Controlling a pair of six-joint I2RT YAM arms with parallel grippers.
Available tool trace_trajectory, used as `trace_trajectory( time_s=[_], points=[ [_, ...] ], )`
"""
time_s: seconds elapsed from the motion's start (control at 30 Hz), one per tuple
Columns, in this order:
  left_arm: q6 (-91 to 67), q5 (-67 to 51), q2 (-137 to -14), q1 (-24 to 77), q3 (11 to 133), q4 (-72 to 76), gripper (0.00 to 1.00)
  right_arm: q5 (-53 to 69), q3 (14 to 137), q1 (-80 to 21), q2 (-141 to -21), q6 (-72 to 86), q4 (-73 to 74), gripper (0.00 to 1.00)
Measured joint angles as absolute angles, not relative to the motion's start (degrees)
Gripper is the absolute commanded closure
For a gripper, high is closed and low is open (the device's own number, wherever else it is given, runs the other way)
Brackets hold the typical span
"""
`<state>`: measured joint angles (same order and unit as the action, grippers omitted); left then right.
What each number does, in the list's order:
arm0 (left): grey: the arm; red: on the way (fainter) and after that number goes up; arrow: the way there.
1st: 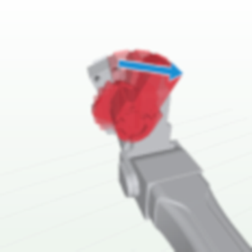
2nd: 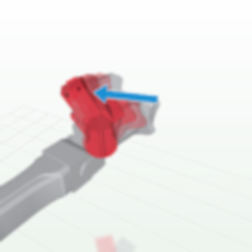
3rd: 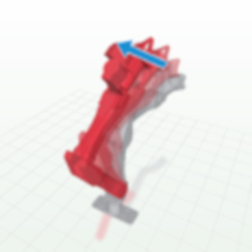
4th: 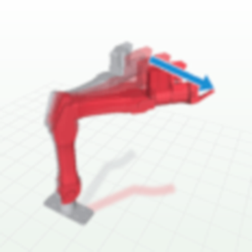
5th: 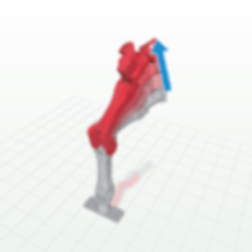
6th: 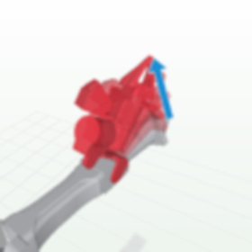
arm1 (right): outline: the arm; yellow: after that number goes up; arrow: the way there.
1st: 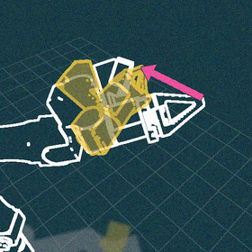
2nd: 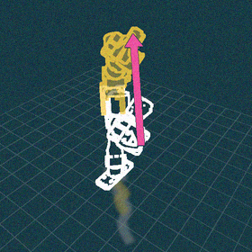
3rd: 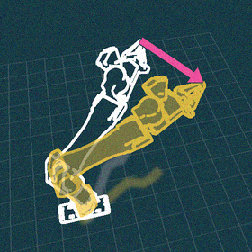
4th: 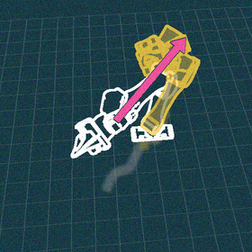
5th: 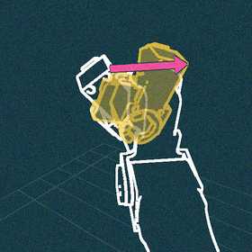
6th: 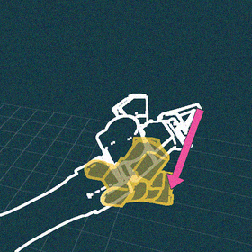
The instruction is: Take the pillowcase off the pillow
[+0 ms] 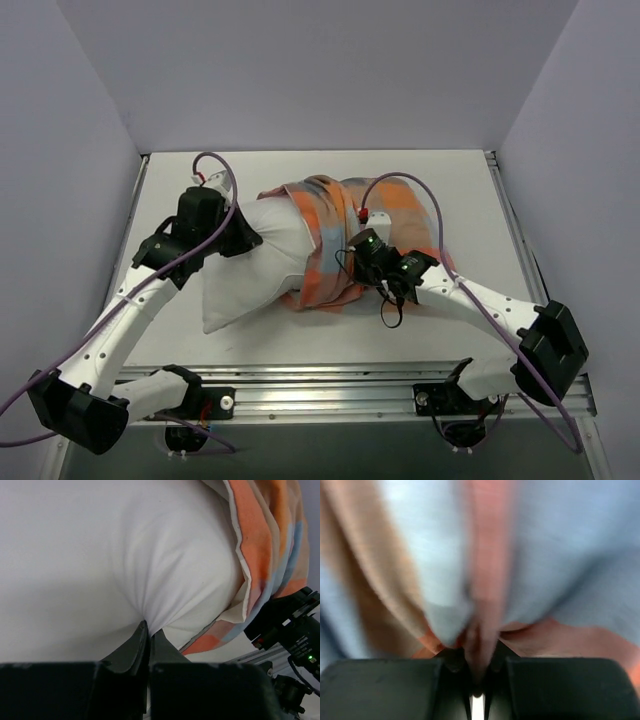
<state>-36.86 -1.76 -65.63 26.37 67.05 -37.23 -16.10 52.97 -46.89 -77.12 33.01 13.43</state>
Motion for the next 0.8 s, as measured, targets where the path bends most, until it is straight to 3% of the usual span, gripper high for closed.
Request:
trace_trajectory(
  time_s=[0.17, 0.4, 0.63, 0.73, 0.8],
  points=[
    [-33.71, -8.56, -65.19, 17.08, 69.06, -40.03, 0.98, -15.29, 52.29, -33.17, -73.08, 32.91, 10.15, 1.00],
    [-31.09, -23.73, -63.99, 10.39, 72.25, -43.07, 0.98, 8.47, 45.10, -4.45, -60.25, 33.80, 6.39, 1.00],
    [-30.11, -27.20, -60.80, 8.49, 72.23, -46.00, 0.98, 22.57, 44.69, 6.59, -61.56, 34.98, 7.88, 1.00],
    [-28.64, -24.29, -57.01, 5.93, 72.18, -46.41, 0.98, 21.45, 45.58, 10.48, -64.07, 34.09, 8.01, 1.00],
    [-28.21, -23.35, -53.56, 4.05, 71.46, -45.50, 0.98, 17.61, 45.78, 11.79, -65.23, 33.32, 7.33, 0.89]
  ],
)
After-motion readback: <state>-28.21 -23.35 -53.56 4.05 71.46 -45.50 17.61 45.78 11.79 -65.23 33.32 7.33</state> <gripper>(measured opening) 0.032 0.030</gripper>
